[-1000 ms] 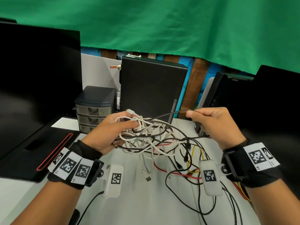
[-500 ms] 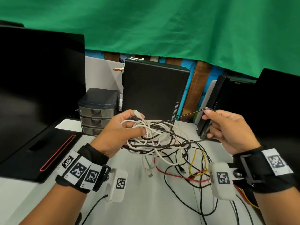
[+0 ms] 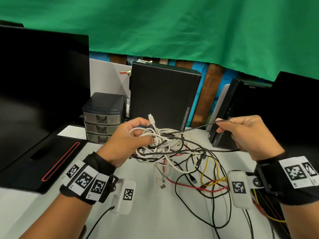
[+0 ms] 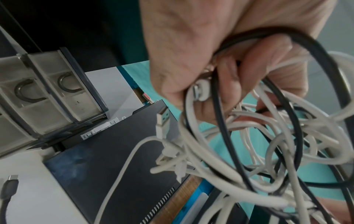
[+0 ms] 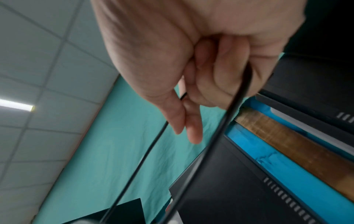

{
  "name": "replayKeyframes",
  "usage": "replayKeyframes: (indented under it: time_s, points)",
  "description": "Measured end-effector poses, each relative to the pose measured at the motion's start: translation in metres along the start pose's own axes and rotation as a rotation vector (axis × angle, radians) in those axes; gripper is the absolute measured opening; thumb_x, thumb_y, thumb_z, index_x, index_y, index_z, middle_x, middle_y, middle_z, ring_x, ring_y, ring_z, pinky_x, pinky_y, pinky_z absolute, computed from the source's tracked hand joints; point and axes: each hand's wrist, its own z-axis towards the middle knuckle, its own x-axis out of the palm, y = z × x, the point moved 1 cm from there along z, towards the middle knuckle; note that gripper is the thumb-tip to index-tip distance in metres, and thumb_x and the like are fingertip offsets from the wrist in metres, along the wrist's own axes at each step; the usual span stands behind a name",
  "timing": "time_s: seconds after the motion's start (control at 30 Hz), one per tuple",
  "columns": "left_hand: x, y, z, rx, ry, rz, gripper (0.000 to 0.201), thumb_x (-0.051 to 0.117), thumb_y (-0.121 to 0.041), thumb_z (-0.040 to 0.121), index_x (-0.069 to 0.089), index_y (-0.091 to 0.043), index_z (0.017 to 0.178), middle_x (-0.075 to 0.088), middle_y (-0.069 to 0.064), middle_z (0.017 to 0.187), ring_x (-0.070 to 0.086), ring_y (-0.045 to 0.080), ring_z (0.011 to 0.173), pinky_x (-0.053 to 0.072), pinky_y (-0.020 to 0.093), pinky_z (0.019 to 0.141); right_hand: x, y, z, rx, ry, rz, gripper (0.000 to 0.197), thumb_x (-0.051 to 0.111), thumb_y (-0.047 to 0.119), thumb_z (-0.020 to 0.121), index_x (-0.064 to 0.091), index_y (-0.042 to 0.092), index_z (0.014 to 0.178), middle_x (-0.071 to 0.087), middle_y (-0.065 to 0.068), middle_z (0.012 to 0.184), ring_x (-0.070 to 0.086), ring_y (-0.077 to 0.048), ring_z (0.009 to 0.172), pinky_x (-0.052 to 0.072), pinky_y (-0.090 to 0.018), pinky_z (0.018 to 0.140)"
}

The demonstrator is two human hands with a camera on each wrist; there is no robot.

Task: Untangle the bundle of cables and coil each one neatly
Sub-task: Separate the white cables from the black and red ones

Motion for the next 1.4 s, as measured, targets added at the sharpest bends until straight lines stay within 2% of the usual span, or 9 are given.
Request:
replayKeyframes:
  time_s: [0.2,0.37,0.6,0.8,0.87,1.0,1.13,1.23,1.4]
  points:
    - [-0.004,-0.003,0.002,-0.010,-0.047,-0.223,0.021,0.063,0.008,0.087,0.063,-0.005,0.105,0.070,0.006,0.072,0.064,0.012,0.052,0.052,0.020,0.047,0.008,-0.011,-0.013,0.227,0.142,0.605,0.041,0.049,0.039,0.099,0.068,0.006,0.082,0.032,0.002,0.049,0.042,-0.013,0.044,0.059,-0.032,0.060]
    - [0.003,-0.006,-0.003,-0.040,0.029,-0.376,0.026,0.059,0.003,0.078,0.061,-0.005,0.104,0.067,0.004,0.063,0.061,0.008,0.044,0.049,0.016,0.042,0.026,-0.017,-0.023,0.210,0.267,0.557,0.065,0.033,0.050,0.101,0.067,0.003,0.070,0.023,0.002,0.049,0.021,-0.010,0.040,0.025,-0.022,0.037]
    - [-0.019,-0.012,0.000,-0.009,-0.052,-0.364,0.021,0.043,0.004,0.094,0.061,-0.007,0.094,0.063,0.003,0.060,0.053,0.004,0.037,0.039,0.012,0.035,-0.003,-0.028,-0.003,-0.189,-0.105,-0.444,0.061,0.042,0.048,0.100,0.064,0.009,0.058,0.055,-0.002,0.051,0.051,-0.013,0.052,0.039,-0.027,0.053]
    - [-0.040,-0.001,0.006,-0.061,-0.162,-0.268,0.009,0.061,-0.013,0.079,0.070,-0.014,0.081,0.042,0.009,0.066,0.029,0.006,0.031,0.010,0.025,0.045,-0.025,-0.033,0.023,0.120,-0.169,0.483,0.042,0.045,0.036,0.105,0.058,0.010,0.075,0.043,0.001,0.043,0.052,-0.011,0.040,0.053,-0.027,0.053]
    - [-0.051,-0.001,0.006,-0.065,-0.204,-0.242,0.004,0.061,-0.011,0.079,0.063,-0.008,0.077,0.038,0.009,0.061,0.026,0.005,0.028,0.011,0.016,0.037,-0.040,-0.032,0.026,0.199,-0.084,0.576,0.041,0.040,0.040,0.106,0.055,0.013,0.079,0.030,0.006,0.040,0.034,-0.009,0.032,0.039,-0.026,0.043]
    - [-0.047,0.001,0.005,-0.074,-0.189,-0.140,0.006,0.064,-0.002,0.085,0.058,0.001,0.087,0.048,0.010,0.057,0.028,0.005,0.028,0.021,0.011,0.029,-0.043,-0.037,0.024,0.052,-0.030,0.091,0.028,0.067,0.036,0.091,0.064,0.011,0.079,0.041,0.008,0.047,0.034,-0.013,0.046,0.028,-0.019,0.039]
    - [-0.023,0.002,0.010,-0.113,-0.190,-0.168,0.013,0.054,0.003,0.092,0.054,-0.002,0.080,0.050,0.001,0.046,0.035,0.004,0.026,0.024,0.010,0.029,-0.004,-0.041,0.007,0.119,0.220,-0.363,0.057,0.083,0.033,0.077,0.055,0.028,0.127,0.063,0.004,0.107,0.062,-0.012,0.095,0.049,-0.027,0.078]
    - [-0.007,0.005,0.010,-0.131,-0.186,-0.162,0.016,0.055,0.007,0.092,0.054,-0.002,0.078,0.052,0.001,0.045,0.041,0.005,0.026,0.028,0.009,0.030,0.029,-0.027,-0.017,-0.171,0.164,-0.360,0.056,0.080,0.036,0.080,0.055,0.035,0.130,0.060,0.015,0.113,0.056,-0.002,0.106,0.046,-0.025,0.091]
    - [0.004,0.009,0.009,-0.142,-0.195,-0.183,0.014,0.058,0.005,0.090,0.058,-0.002,0.078,0.057,0.006,0.055,0.046,0.007,0.030,0.032,0.010,0.032,0.081,0.012,-0.057,-0.532,0.205,-0.285,0.021,0.068,0.048,0.083,0.075,0.030,0.091,0.063,0.016,0.080,0.058,-0.006,0.082,0.048,-0.025,0.074]
